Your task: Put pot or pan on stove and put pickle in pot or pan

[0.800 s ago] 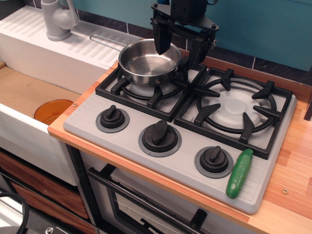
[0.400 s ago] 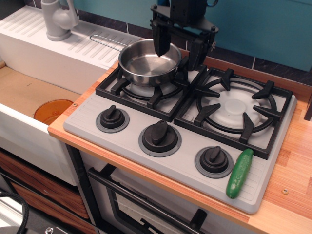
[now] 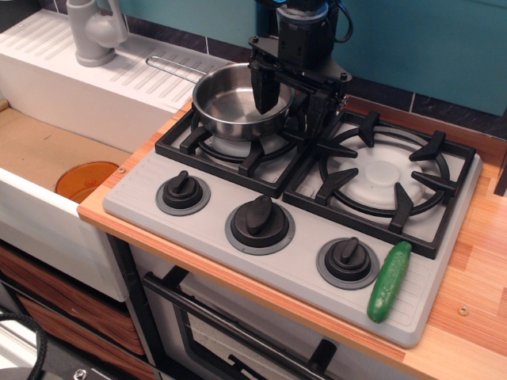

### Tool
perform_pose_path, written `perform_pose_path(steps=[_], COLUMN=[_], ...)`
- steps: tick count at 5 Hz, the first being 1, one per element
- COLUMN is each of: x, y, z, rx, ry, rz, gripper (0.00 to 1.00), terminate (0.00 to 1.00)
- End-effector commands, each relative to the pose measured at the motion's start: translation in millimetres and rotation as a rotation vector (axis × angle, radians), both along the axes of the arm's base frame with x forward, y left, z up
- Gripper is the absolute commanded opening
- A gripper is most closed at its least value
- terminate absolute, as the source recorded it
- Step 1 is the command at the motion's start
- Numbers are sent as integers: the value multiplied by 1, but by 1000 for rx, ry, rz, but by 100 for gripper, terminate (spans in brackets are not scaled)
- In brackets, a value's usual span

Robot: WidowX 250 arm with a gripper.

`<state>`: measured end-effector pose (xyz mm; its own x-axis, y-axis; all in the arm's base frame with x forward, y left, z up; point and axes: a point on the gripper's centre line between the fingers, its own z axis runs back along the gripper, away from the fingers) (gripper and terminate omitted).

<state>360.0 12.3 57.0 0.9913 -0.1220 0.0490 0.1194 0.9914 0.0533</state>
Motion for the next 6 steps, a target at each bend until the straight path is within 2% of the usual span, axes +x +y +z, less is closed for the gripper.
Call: perform_pose_path(steps=[1, 4, 5, 6], x=[4, 1, -1, -8], y=[-1, -5, -7, -16], z=[9, 31, 47, 75], rx=[27, -33, -30, -3], ry=[-10, 33, 41, 65], rz=[19, 14, -9, -2], gripper=[0, 0, 0, 0], terminate=[0, 0, 0, 0])
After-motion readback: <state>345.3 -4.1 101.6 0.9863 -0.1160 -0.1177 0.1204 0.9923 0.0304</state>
